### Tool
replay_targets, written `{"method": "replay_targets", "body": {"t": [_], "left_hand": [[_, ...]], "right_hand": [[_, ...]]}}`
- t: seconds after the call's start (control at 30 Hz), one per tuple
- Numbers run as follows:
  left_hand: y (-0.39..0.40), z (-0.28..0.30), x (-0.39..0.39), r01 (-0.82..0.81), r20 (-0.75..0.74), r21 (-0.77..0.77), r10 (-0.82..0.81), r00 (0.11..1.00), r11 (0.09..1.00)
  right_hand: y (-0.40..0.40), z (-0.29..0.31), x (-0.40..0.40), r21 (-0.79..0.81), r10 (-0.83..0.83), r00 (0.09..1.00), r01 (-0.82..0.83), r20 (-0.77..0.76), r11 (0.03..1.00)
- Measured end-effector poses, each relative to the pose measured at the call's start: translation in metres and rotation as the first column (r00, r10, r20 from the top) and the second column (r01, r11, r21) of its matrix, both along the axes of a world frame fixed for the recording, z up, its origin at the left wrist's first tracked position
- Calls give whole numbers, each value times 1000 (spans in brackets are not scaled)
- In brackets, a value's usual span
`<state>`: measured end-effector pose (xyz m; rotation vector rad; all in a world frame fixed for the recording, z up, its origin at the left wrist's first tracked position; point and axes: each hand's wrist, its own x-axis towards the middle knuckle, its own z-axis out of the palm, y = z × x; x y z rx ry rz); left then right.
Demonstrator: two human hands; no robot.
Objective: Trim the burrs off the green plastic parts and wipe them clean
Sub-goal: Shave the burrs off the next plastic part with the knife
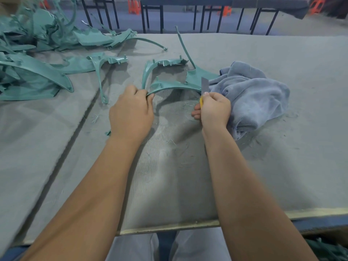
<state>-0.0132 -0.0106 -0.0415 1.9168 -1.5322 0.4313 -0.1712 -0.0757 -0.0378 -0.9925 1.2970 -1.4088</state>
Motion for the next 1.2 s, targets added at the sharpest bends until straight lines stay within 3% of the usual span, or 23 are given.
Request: {"method": "replay_targets", "body": {"t": [0.17,0.33,0.53,0.63,0.83,1.03,1.2], "left_hand": [[0,3,-4,90,-1,25,-90,996,996],[-2,3,-4,93,-115,-5,-93,989,996],[-4,0,-3,115,-133,-43,-120,984,992],[-4,-2,-6,157,-87,-33,-159,983,987],[-6,-3,-5,91,-140,-55,-98,985,994],[-6,-4,-6,156,-103,-38,-159,982,987],[-5,-4,-5,116,-136,-74,-126,983,990]], "right_hand": [[-8,-7,1,21,-19,979,23,-202,1000],[-11,-6,-2,-8,-71,917,74,-392,997],[-10,-5,-2,19,6,937,0,-349,1000],[-5,-5,3,-18,50,903,-64,-427,998],[-6,-3,-1,-21,-67,924,64,-377,998],[3,-3,7,-27,54,853,-80,-519,996],[-2,2,0,-9,-30,873,29,-487,1000]]}}
